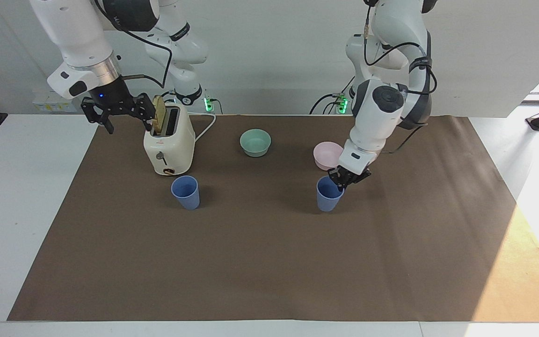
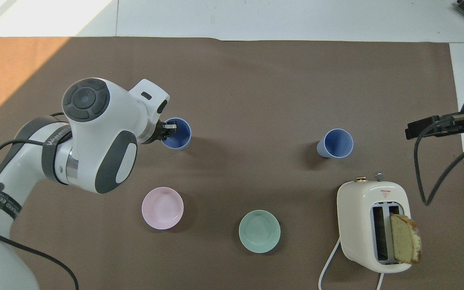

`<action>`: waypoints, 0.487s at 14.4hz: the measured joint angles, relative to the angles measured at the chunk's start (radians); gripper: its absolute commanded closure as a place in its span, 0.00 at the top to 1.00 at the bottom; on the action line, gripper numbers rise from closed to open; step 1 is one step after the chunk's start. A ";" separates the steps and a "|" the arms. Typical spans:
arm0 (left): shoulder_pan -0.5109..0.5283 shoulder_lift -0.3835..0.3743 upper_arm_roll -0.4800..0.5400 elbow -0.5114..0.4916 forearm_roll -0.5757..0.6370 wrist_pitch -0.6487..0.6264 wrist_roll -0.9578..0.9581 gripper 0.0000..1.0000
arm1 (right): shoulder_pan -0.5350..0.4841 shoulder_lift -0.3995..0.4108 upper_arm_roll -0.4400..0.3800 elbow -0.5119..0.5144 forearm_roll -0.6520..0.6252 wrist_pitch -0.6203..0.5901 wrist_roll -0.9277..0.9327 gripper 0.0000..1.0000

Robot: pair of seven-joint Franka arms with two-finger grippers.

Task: Stack blue cups with both arms
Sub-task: 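Carry the blue cup with the left gripper to the table center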

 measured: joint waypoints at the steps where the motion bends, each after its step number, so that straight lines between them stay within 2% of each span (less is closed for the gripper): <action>1: -0.014 -0.007 0.000 -0.005 0.000 -0.023 -0.016 0.00 | 0.000 0.000 0.000 0.000 0.000 0.000 0.000 1.00; 6: -0.044 -0.037 0.000 -0.020 0.000 -0.095 -0.027 0.00 | 0.000 0.000 0.000 0.000 0.000 0.000 0.000 1.00; 7: -0.059 -0.041 -0.001 -0.020 0.000 -0.095 -0.045 0.04 | 0.000 0.000 0.000 -0.001 0.000 0.000 0.000 1.00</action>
